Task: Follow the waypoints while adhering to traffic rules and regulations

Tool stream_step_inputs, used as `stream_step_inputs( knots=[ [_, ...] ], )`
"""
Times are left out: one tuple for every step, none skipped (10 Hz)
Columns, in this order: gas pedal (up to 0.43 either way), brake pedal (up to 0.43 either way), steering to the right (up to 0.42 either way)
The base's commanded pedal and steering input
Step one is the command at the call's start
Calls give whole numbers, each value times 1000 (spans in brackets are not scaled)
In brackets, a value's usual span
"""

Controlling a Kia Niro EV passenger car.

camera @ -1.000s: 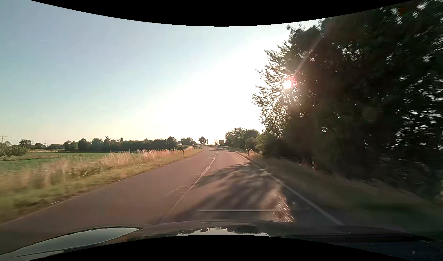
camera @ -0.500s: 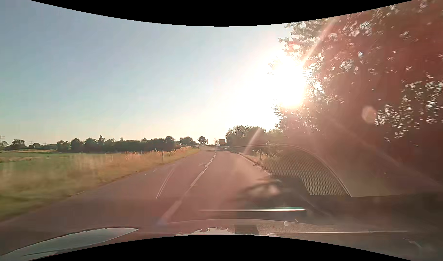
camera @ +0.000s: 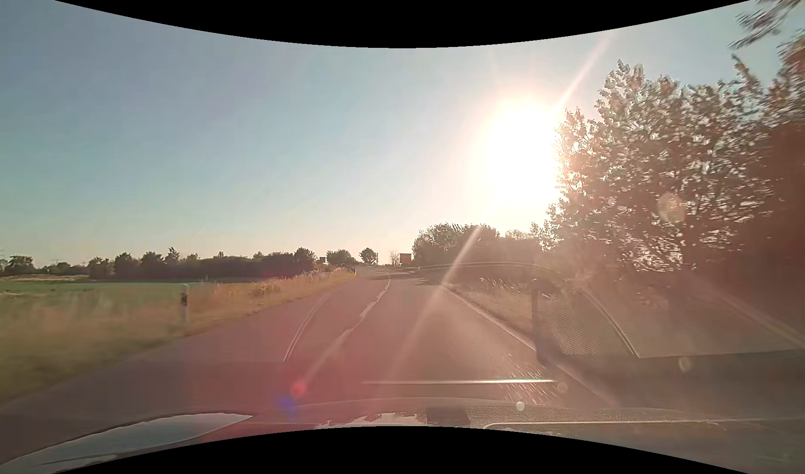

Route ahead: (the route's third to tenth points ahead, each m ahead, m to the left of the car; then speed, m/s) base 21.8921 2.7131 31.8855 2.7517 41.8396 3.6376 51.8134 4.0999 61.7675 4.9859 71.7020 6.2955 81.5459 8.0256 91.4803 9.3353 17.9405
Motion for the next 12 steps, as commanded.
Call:
stream_step_inputs(
  knots=[
    [150,0,-3],
    [150,0,-3],
    [150,0,-4],
    [150,0,-4],
    [150,0,-4],
    [150,0,-4],
    [150,0,-5],
    [150,0,-5],
    [150,0,-5],
    [150,0,-6],
    [138,0,-6],
    [138,0,-6]
  ],
)
